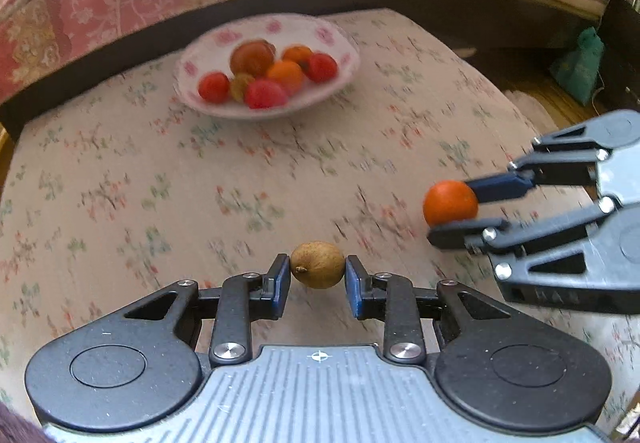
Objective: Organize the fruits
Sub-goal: 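Lift the brown fruit and orange and carry them toward the plate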
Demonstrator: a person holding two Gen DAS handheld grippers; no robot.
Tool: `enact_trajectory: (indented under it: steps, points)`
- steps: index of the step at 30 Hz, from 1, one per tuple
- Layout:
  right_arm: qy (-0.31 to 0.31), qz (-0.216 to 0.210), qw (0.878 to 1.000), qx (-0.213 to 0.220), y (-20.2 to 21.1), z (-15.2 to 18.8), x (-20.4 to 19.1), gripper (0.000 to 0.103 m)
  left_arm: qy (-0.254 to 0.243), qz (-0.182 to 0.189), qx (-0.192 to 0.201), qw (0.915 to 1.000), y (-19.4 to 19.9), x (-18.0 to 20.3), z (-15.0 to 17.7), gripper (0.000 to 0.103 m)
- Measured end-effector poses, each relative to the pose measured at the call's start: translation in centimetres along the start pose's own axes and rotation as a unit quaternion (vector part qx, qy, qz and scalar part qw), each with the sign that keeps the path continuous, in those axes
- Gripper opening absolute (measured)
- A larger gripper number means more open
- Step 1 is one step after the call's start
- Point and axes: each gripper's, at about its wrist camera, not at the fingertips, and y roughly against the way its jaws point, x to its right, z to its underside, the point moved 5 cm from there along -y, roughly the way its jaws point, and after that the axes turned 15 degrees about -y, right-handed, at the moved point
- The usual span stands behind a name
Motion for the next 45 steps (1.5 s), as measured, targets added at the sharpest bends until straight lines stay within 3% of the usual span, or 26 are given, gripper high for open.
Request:
enact_trajectory:
  steps: [7, 20, 25, 33, 45]
  points:
    - [0.014, 0.003, 1.000, -0.007, -0.67, 0.95, -0.23, 0.038, -0.011, 0.002, -0.004, 0.9999, -0.51, 0.70, 0.60, 0.039]
    - [0.013, -0.006, 1.000, -0.004, -0.78, 0.61, 0.11, 0.042, -0.026, 0.002, 0.004, 0.9996, -0.52, 1.04, 0.47, 0.054]
    - [0.018, -0.005, 1.000, -0.005, -0.78, 0.66, 0.03, 0.042, -0.023, 0.006, 0.006, 0.9997, -0.63, 1.10, 0.30, 0.052]
    - [0.023, -0.006, 1.000, -0.005, -0.97, 0.49, -0.03, 0.041, -0.018, -0.003, 0.002, 0.9998, -0.49, 0.91, 0.37, 0.039]
    - [0.022, -0.002, 1.000, -0.007, -0.79, 0.16, -0.15, 0.038, -0.018, -0.014, 0.004, 0.9997, -0.16, 1.04, 0.11, 0.037]
